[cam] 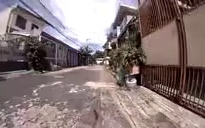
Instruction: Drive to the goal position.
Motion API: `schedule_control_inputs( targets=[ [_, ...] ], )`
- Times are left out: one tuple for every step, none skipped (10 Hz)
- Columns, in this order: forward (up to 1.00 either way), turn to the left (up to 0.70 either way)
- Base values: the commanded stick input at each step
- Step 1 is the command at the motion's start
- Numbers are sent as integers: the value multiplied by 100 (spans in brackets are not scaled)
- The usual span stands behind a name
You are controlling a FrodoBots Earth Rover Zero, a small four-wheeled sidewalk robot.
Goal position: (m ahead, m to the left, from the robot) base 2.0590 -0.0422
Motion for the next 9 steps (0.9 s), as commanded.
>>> schedule_control_inputs(
  targets=[
    [70,0],
    [70,0],
    [70,0],
    [70,0],
    [70,0],
    [70,0],
    [70,0],
    [70,0],
    [70,0]
  ],
)
